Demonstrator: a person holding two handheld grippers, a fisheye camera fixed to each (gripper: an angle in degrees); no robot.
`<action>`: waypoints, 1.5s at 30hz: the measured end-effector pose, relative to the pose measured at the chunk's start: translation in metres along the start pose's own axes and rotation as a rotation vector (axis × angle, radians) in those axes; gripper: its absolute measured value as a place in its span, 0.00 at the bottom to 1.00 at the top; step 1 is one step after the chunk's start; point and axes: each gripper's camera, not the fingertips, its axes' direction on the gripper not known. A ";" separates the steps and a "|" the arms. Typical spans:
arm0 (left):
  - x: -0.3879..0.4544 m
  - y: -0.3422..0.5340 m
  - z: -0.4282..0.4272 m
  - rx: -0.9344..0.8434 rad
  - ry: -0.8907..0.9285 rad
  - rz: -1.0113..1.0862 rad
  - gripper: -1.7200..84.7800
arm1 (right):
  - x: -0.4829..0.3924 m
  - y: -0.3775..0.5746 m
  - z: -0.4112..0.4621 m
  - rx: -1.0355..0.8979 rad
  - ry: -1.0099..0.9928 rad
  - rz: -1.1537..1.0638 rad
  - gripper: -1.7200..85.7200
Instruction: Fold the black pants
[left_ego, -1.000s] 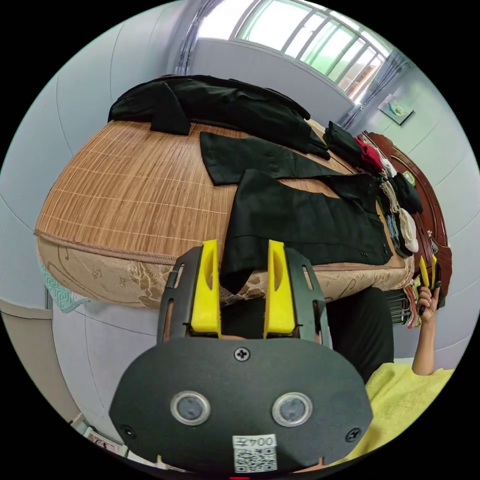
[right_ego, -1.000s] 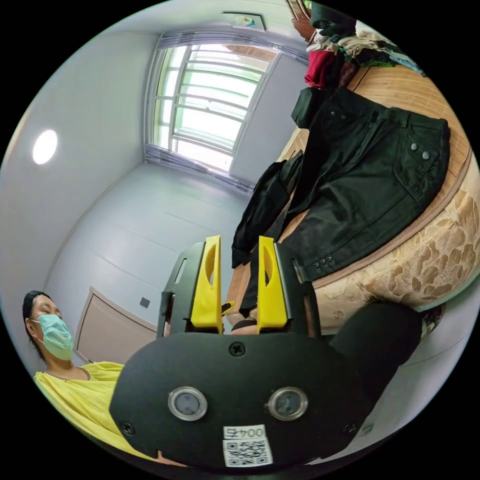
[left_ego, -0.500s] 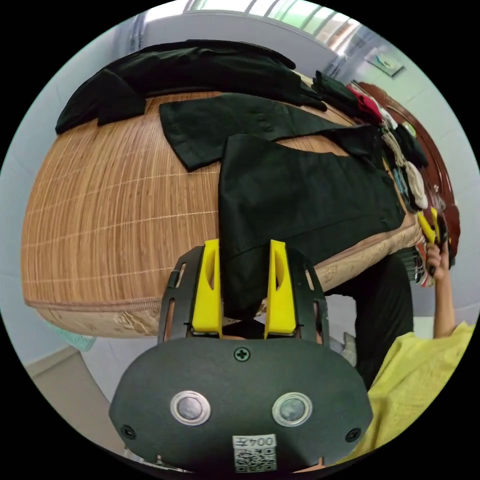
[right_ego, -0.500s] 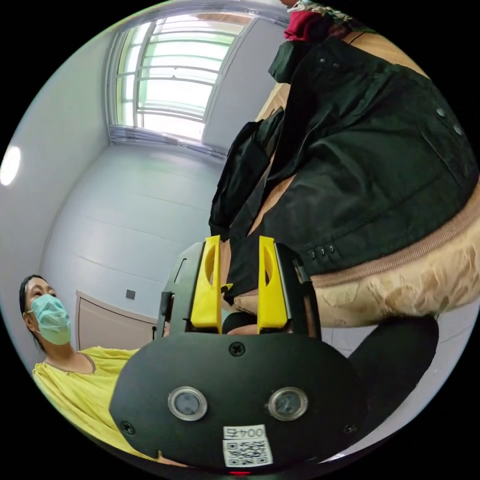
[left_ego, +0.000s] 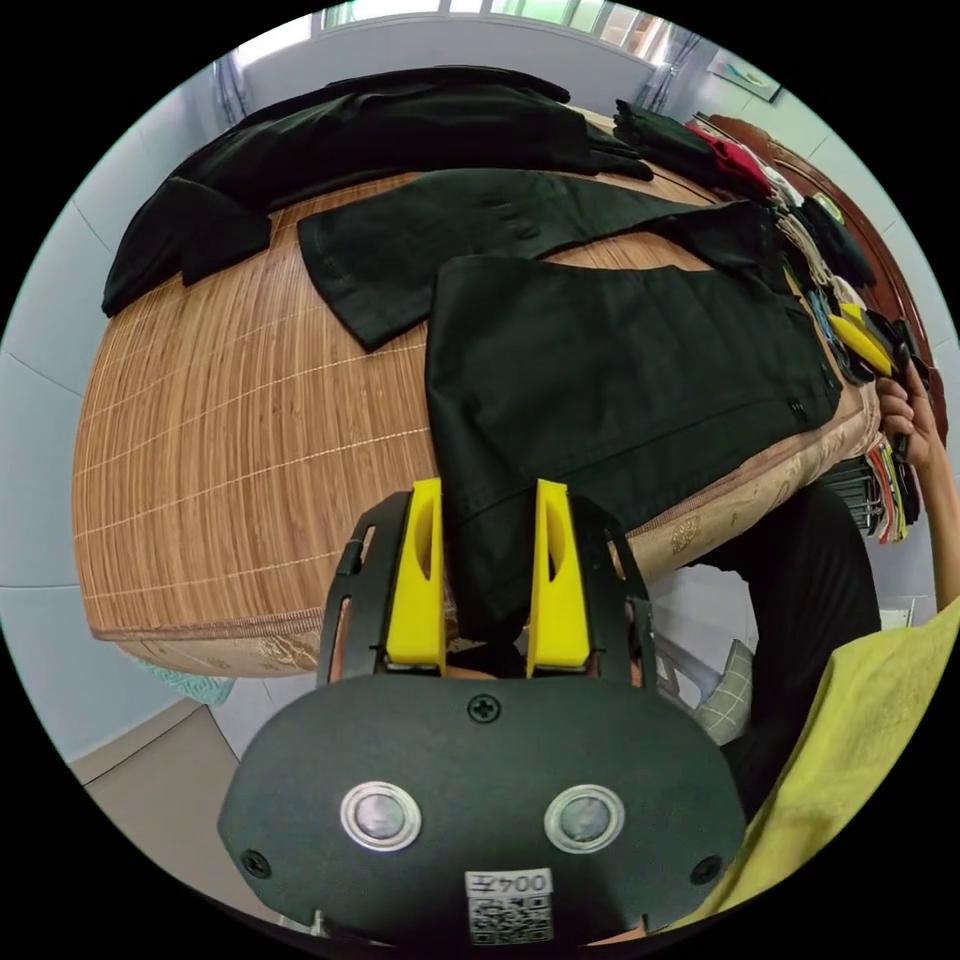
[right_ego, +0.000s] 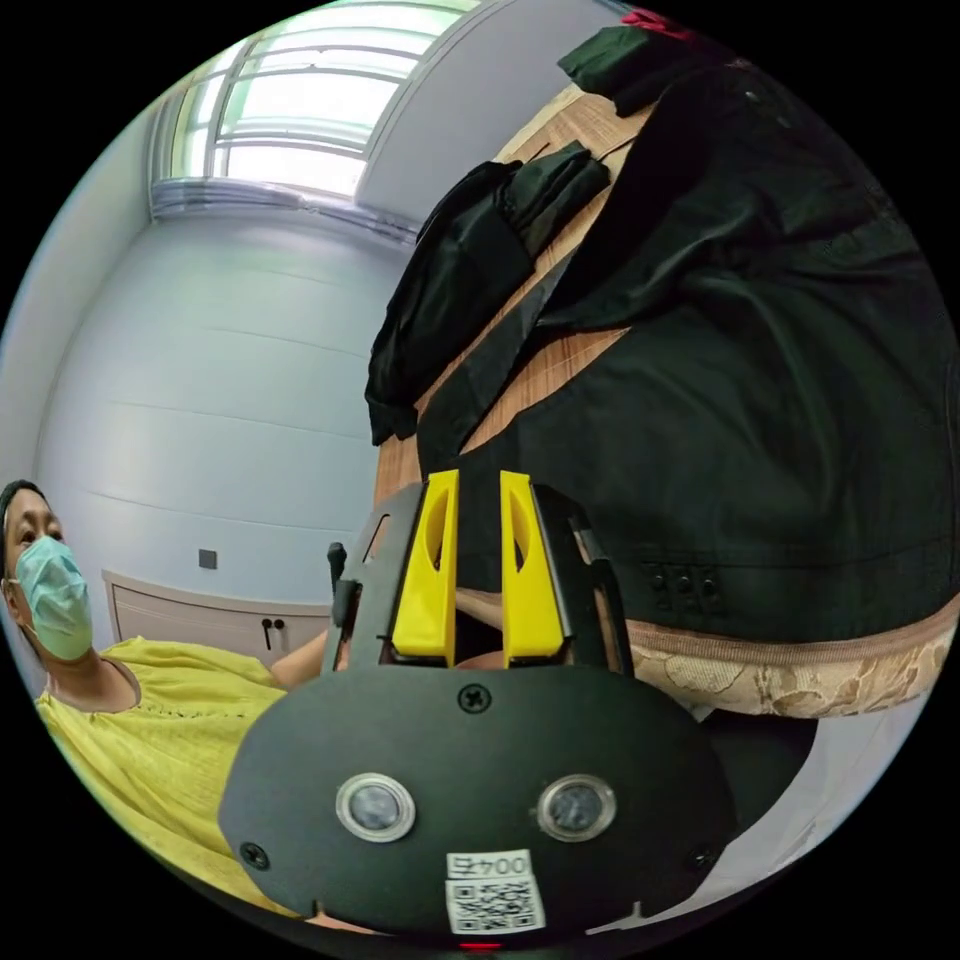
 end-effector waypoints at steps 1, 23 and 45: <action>-0.001 -0.001 0.000 -0.004 0.001 0.004 0.16 | -0.002 -0.001 0.005 -0.011 0.017 -0.023 0.11; -0.041 0.013 -0.069 0.259 0.180 -0.122 0.04 | -0.032 0.163 0.002 0.125 0.179 -0.143 0.11; -0.054 0.015 -0.117 0.238 -0.176 0.052 0.11 | 0.062 -0.086 0.211 -0.502 1.010 -0.181 0.12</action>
